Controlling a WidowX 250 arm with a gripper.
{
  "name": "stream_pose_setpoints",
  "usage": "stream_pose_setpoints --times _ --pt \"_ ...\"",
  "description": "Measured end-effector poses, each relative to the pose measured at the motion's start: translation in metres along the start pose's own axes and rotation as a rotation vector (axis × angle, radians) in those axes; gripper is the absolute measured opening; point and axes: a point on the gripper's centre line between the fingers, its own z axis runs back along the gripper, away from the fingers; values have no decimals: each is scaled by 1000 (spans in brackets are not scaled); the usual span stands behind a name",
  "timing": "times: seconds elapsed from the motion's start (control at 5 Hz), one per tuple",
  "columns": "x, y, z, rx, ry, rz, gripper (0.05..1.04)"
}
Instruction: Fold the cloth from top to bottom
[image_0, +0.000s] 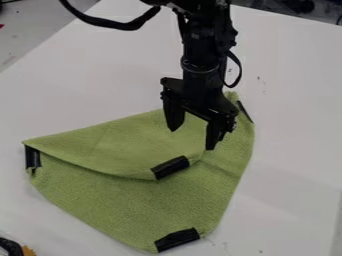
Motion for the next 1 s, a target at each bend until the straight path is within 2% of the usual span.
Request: stream_pose_setpoints --times 0.2,0.4,0.6,0.8,1.0 --pt "-3 0 -7 -1 20 7 1001" --pt "5 -12 -15 2 -67 31 1001" --pt "29 -23 -27 -17 -110 -7 1001" --pt "58 -36 -32 -43 -132 -39 1001" --pt "81 -40 -32 -57 -128 -79 1001"
